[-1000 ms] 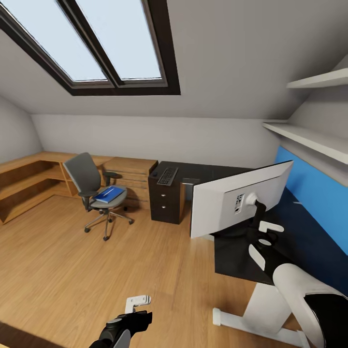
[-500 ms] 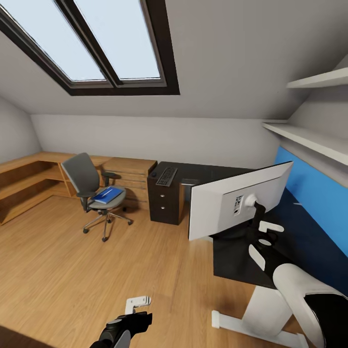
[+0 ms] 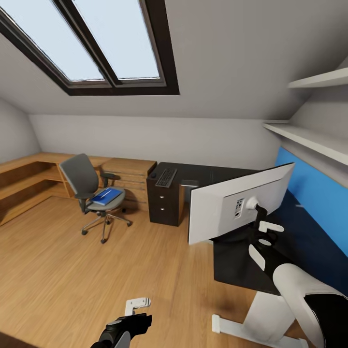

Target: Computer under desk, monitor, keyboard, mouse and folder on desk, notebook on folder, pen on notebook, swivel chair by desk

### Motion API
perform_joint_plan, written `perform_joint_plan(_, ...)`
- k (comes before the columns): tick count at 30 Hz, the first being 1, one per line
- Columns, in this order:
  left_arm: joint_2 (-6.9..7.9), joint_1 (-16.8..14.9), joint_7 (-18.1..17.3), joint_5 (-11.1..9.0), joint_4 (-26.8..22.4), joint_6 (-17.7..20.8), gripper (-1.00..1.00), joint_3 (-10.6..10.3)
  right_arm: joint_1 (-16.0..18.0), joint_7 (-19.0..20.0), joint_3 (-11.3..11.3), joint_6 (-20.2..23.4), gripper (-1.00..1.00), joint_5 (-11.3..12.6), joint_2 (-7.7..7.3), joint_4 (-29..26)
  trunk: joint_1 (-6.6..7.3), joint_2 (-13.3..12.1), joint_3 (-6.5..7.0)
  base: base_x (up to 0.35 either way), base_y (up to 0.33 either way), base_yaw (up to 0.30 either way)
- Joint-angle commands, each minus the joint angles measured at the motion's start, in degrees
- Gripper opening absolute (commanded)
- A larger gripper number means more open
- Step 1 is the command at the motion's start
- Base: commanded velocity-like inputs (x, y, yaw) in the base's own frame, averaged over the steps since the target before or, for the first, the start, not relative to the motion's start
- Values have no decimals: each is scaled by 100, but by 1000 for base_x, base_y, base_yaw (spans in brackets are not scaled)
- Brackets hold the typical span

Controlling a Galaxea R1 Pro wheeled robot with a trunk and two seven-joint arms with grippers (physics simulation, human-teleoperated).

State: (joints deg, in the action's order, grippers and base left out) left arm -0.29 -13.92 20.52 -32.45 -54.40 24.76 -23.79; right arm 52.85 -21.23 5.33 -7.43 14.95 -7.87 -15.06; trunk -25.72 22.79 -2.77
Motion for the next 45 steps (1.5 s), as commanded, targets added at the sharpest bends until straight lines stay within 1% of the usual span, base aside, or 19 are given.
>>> perform_joint_plan(1, 3, -6, 57, -60, -9, 11, 100, -15, 6, -21, 48, -22, 100, 61, -4, 4, -6, 13, -14, 221, -117, 0)
perform_joint_plan(8, 3, -6, 51, -63, -7, 11, 100, -15, 6, -21, 51, -14, 100, 60, -4, 3, -6, 13, -14, 80, -52, 0)
perform_joint_plan(14, -5, -6, 49, -60, 66, 11, 100, -28, 6, -21, 60, -8, 100, 60, -4, 4, -6, 13, -14, 31, -178, 0)
perform_joint_plan(23, -6, -6, 48, -60, 78, 11, 100, -29, 6, -21, 64, -5, 100, 60, -4, 4, -6, 13, -14, 6, -25, 0)
perform_joint_plan(26, -28, -6, 39, -60, 63, 6, 100, -29, 6, -21, 68, -5, 100, 60, -4, 4, -6, 13, -14, 1, -2, 0)
perform_joint_plan(27, -93, -6, 39, -60, 23, -15, 100, -27, 6, -21, 72, -5, 100, 60, -4, 4, -6, 13, -14, 0, 0, 0)
perform_joint_plan(30, -138, -6, 53, -51, 15, -380, 100, -23, 6, -21, 67, -5, 100, 60, -4, 4, -72, 133, -67, 0, 0, 0)
perform_joint_plan(31, -151, -6, 62, -47, 16, -702, 100, -22, 6, -21, 70, -5, 100, 60, -4, 4, -94, 174, -85, 0, 0, 0)
perform_joint_plan(32, -154, -6, 61, -46, 17, -795, 100, -21, 6, -21, 71, -5, 100, 60, -4, 4, -116, 214, -103, 0, 0, 0)
perform_joint_plan(33, -159, -6, 59, -44, 17, -985, 100, -21, 6, -21, 72, -5, 100, 60, -4, 4, -138, 254, -121, 0, 0, 0)
perform_joint_plan(36, -162, -6, 54, -43, 17, -1119, 100, -21, 6, -21, 68, -5, 100, 60, -4, 4, -204, 374, -175, 0, 0, 0)
perform_joint_plan(45, -164, -6, 55, -42, 18, -1189, 100, -29, 6, -21, 64, -6, 100, 60, -4, 4, -401, 735, -337, 0, 0, 0)
